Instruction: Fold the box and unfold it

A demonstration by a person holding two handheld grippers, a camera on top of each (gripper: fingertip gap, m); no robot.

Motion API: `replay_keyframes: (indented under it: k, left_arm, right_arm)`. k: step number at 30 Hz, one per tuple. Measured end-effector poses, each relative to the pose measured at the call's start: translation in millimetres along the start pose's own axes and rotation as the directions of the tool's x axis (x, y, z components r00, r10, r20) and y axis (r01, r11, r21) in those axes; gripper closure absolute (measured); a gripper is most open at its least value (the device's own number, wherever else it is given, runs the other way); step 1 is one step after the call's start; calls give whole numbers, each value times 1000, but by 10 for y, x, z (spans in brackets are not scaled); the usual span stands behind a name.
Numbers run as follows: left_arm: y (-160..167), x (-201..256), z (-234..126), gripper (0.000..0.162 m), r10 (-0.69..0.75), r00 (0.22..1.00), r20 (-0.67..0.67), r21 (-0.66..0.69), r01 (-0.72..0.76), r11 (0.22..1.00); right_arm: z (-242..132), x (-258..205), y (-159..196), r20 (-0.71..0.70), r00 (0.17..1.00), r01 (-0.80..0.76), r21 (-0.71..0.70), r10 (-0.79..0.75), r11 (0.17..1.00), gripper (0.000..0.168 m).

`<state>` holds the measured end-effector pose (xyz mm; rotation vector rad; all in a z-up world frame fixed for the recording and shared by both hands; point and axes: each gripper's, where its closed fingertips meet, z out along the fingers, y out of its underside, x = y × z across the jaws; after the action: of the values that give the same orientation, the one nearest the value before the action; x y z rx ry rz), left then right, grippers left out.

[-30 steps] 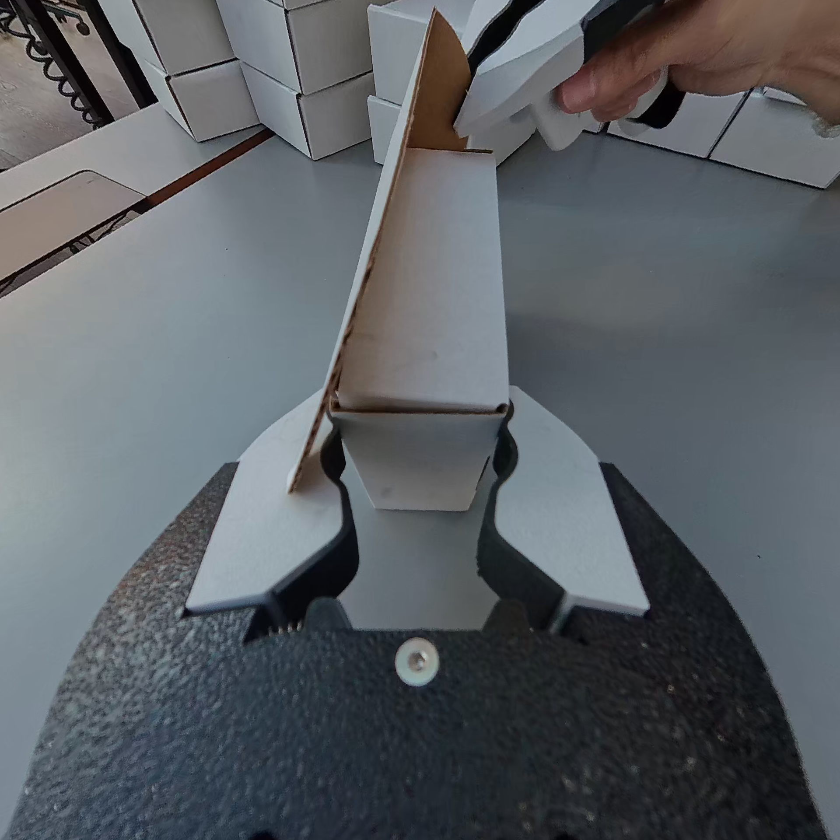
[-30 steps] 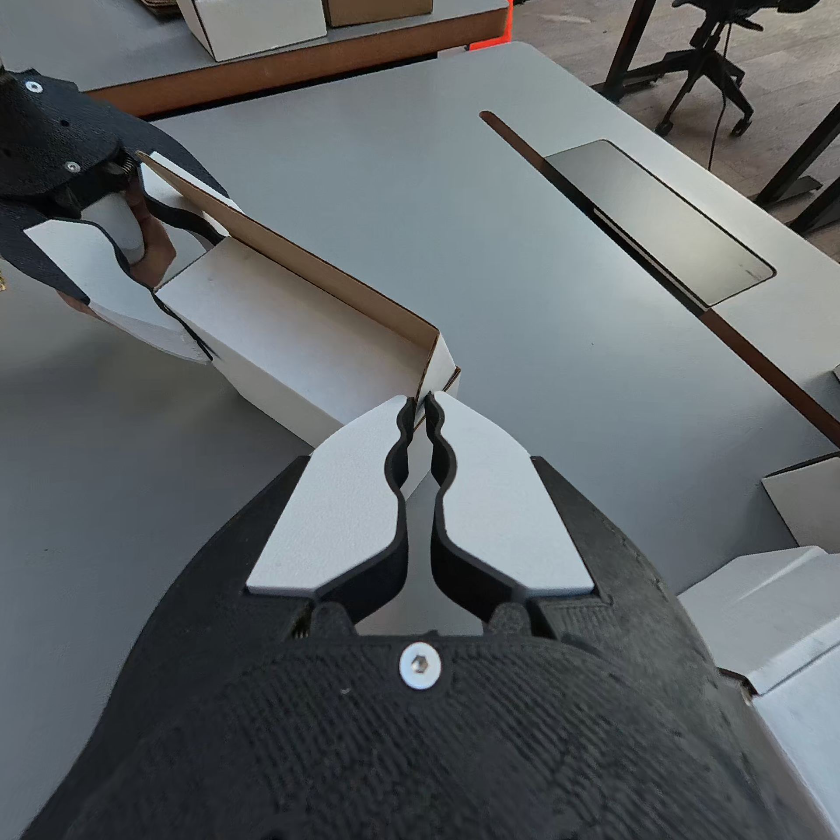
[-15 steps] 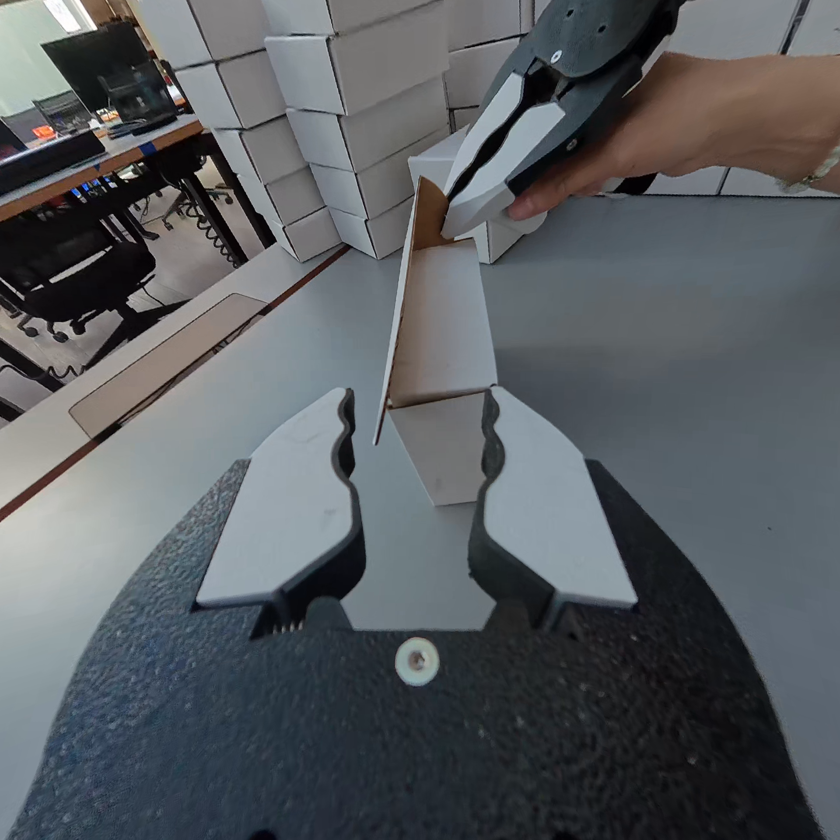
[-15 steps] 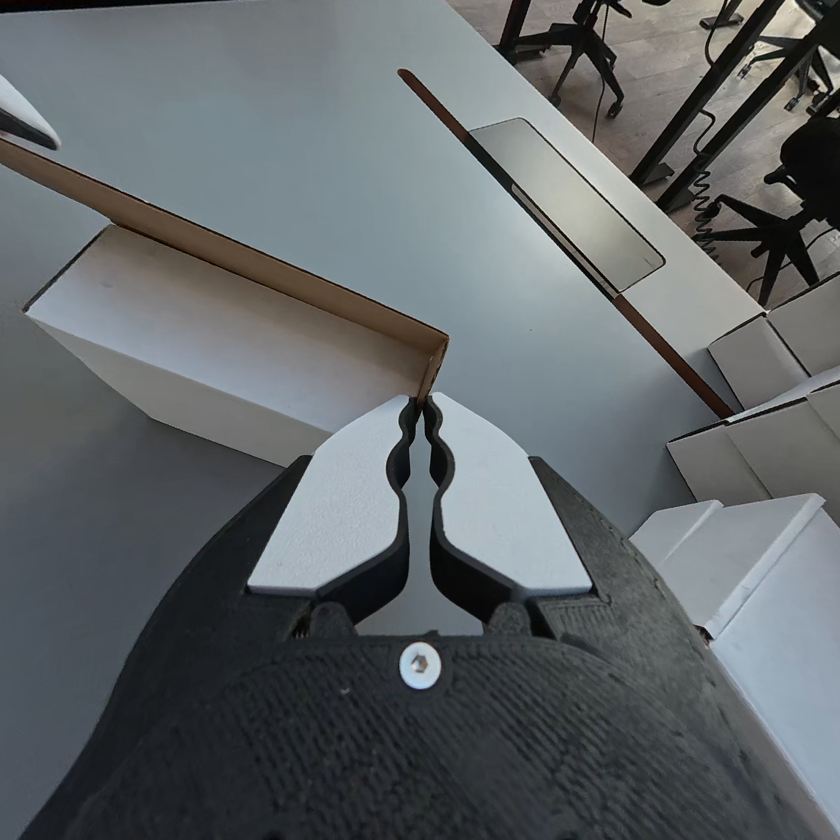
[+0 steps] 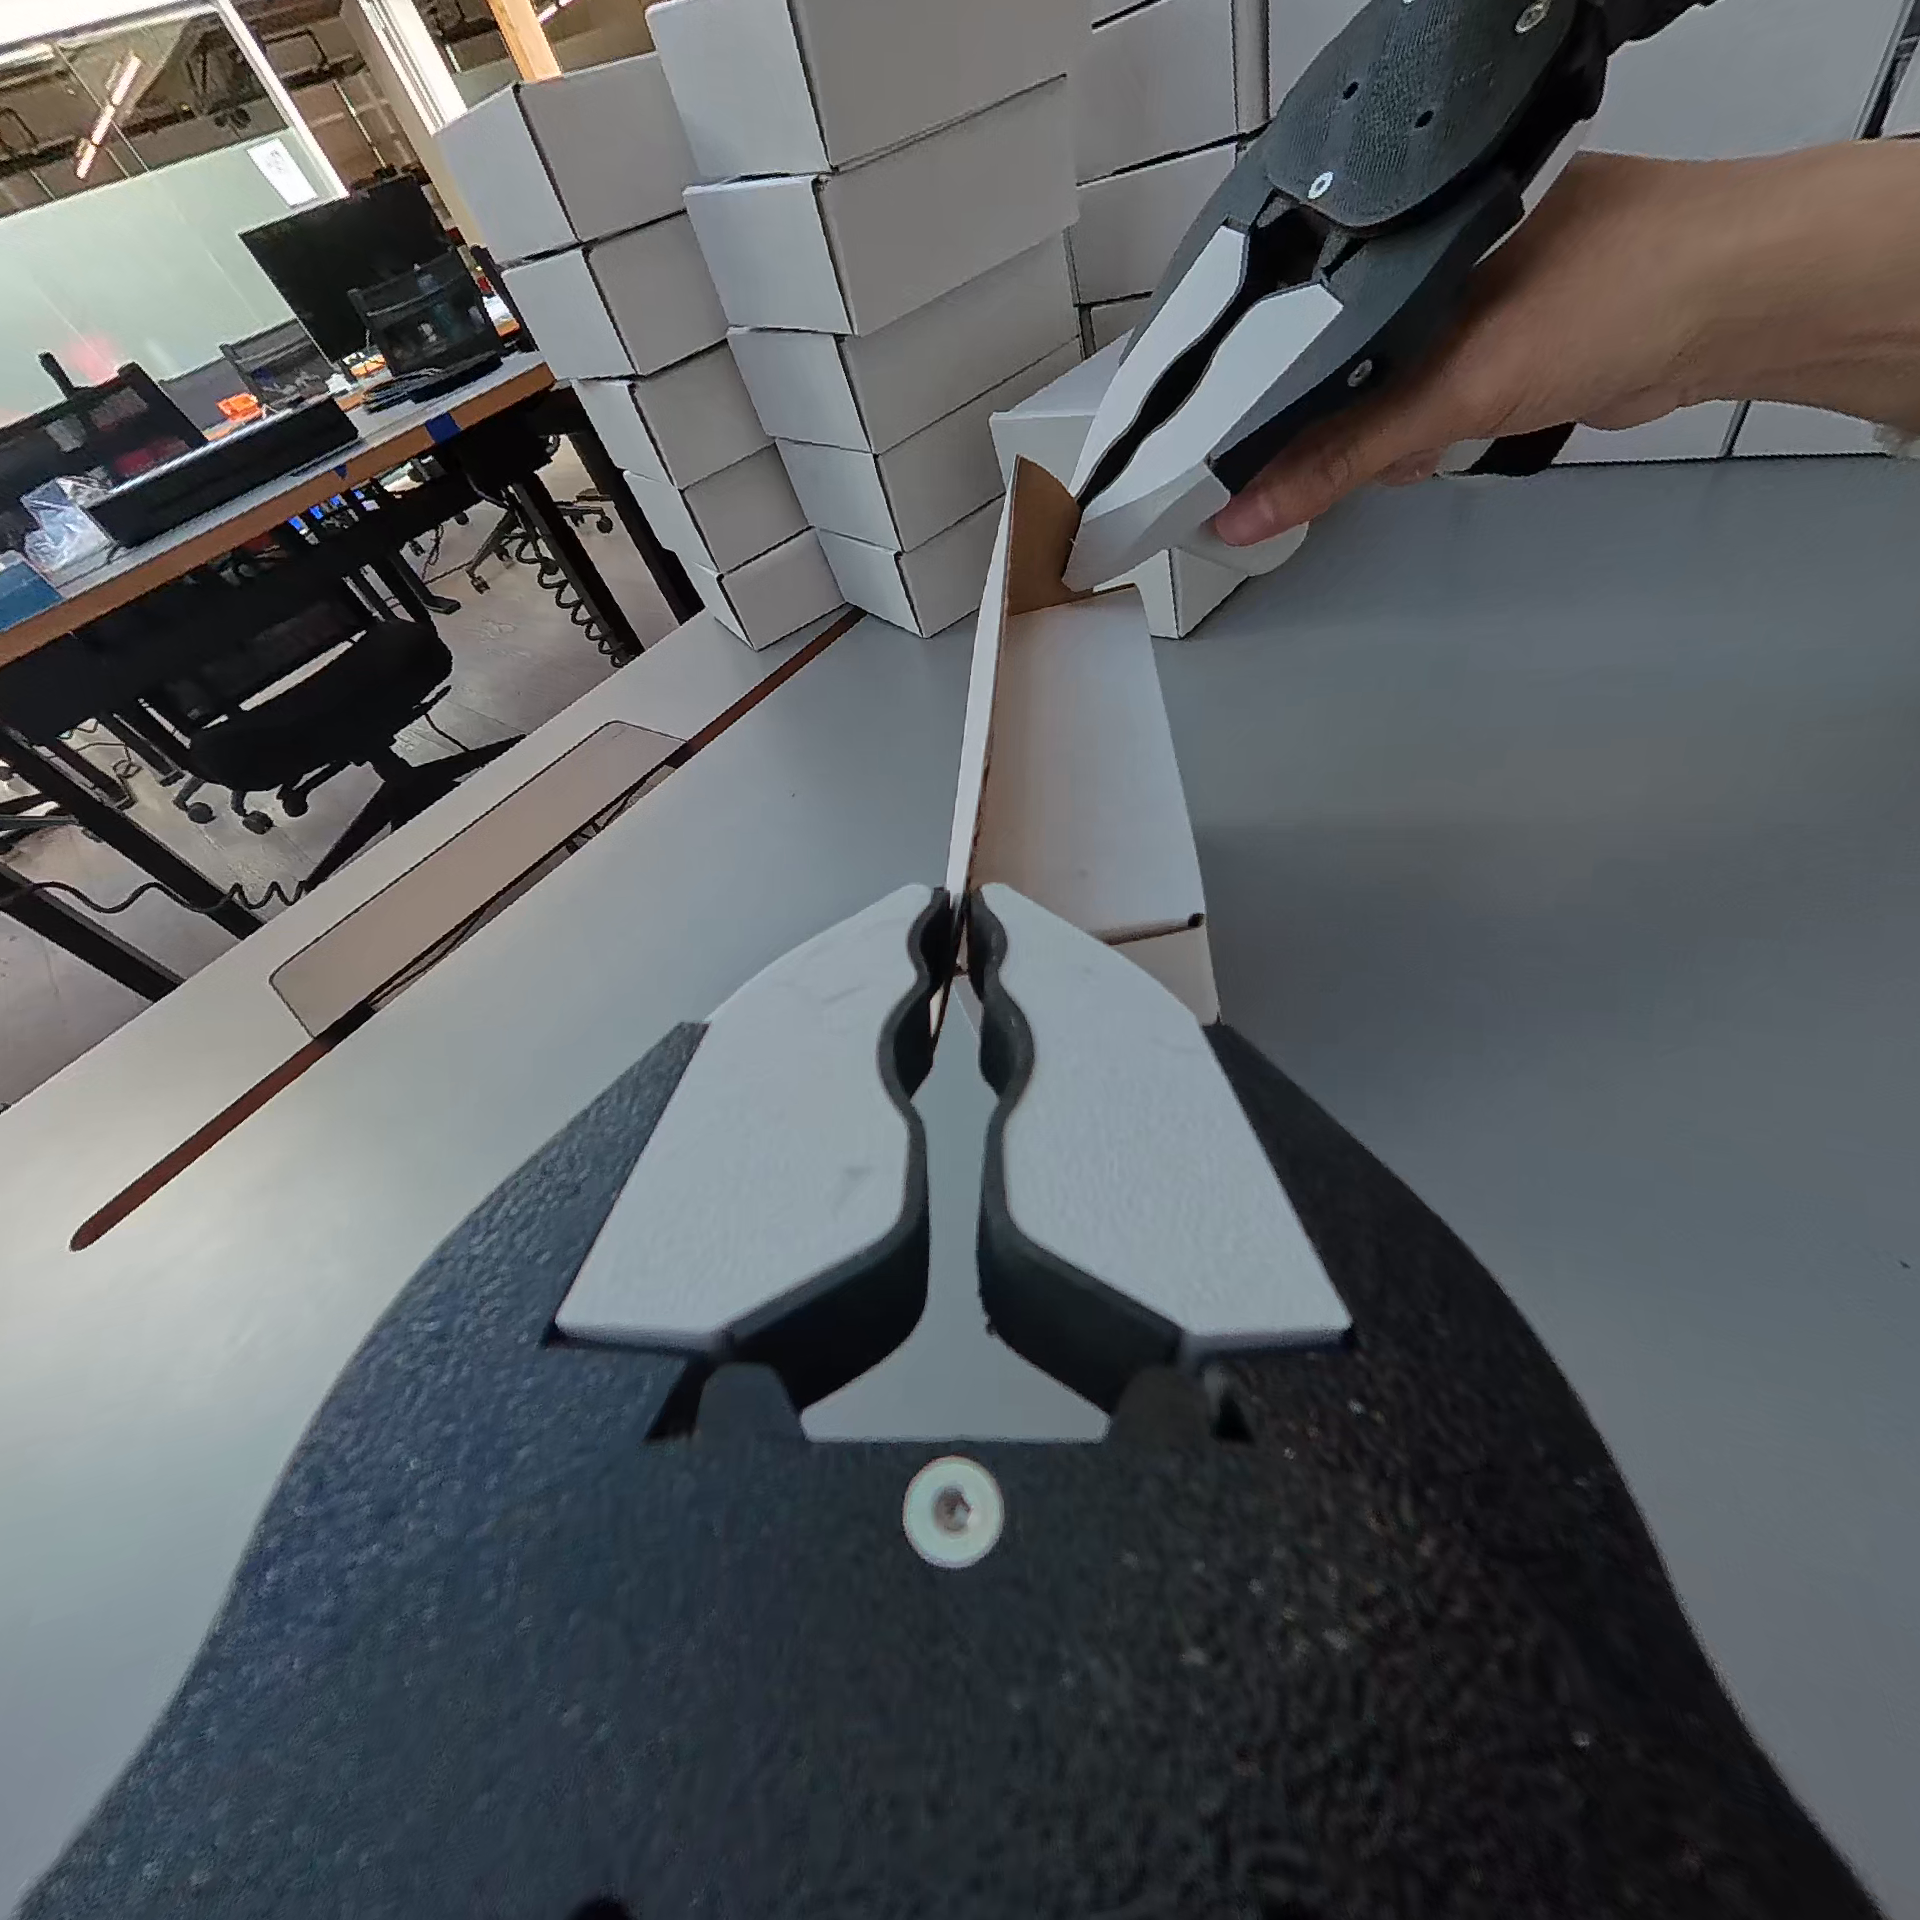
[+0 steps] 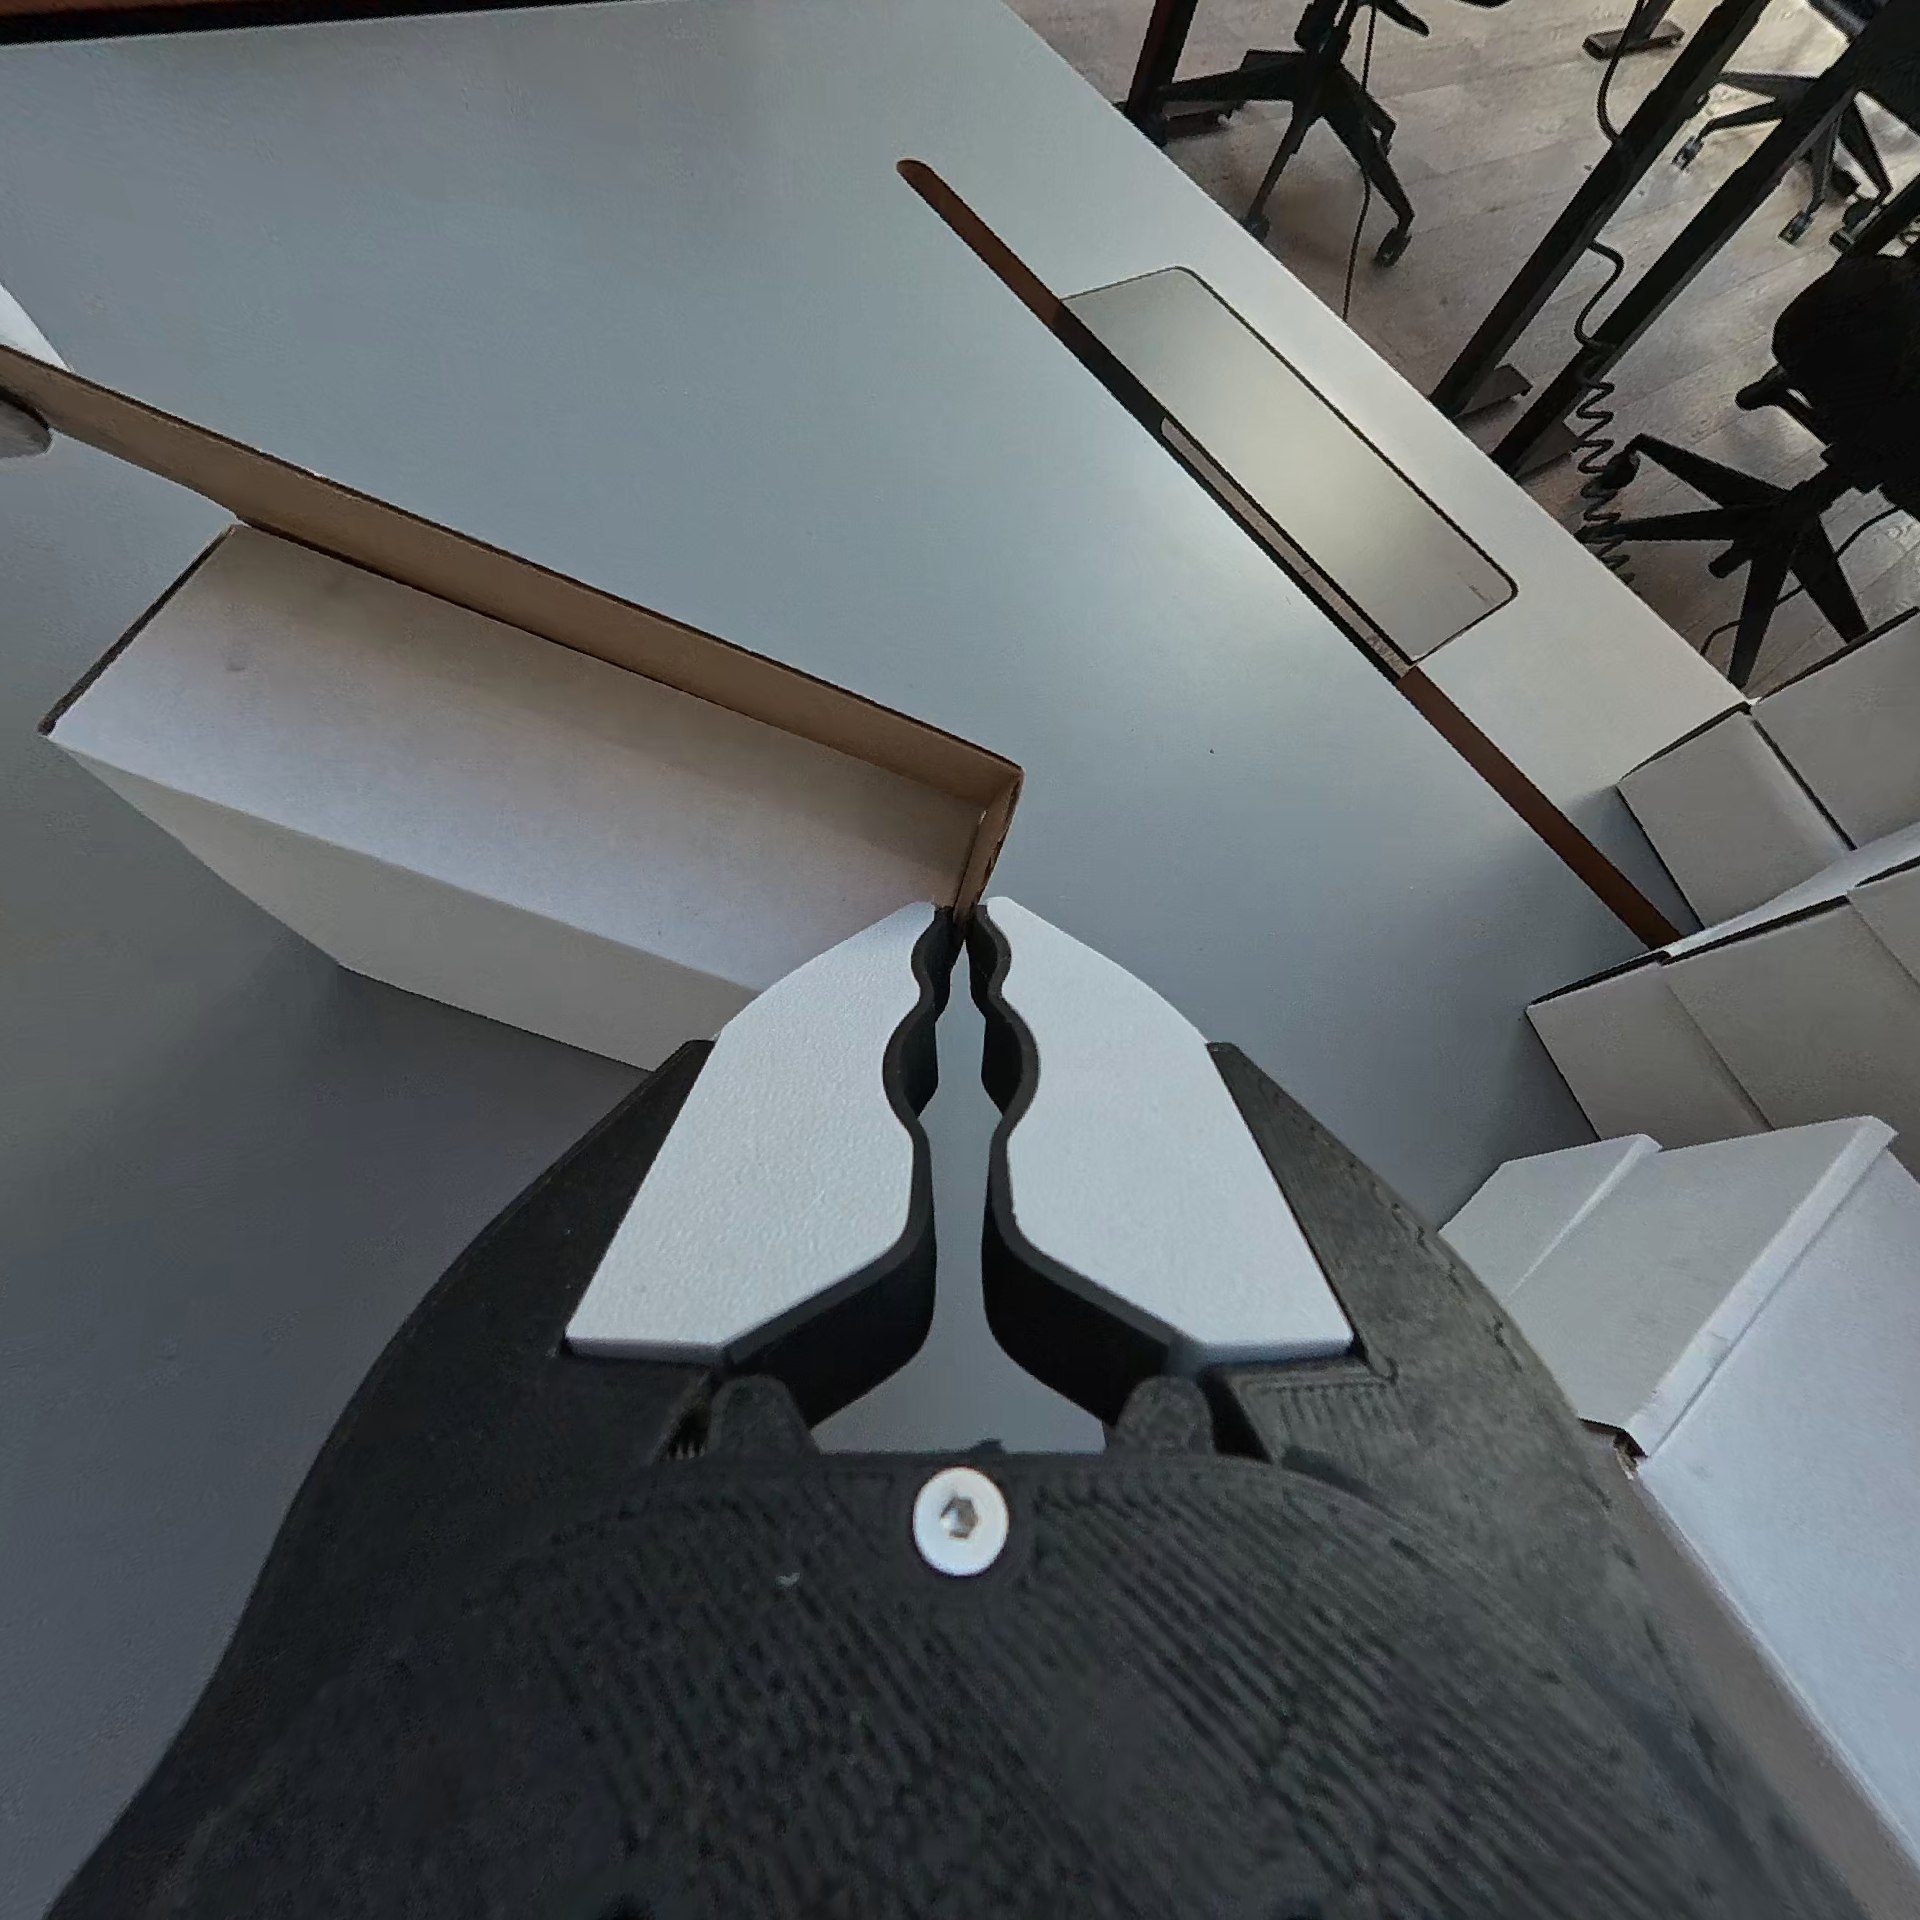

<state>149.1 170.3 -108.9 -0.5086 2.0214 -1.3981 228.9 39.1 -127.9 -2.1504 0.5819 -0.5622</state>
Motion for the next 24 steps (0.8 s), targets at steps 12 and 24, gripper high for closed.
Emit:
replay_keyframes:
  k: [12,24]
  left_arm:
    - [117,-336,70,160,-304,922,241,-168,348,922]
    - [190,-741,224,161,-429,762,485,-389,628,674]
  right_arm:
    - [-7,-73,-32,-117,990,-77,74,85,994,165]
    - [5,-311,-119,-268,963,-13,94,38,996,162]
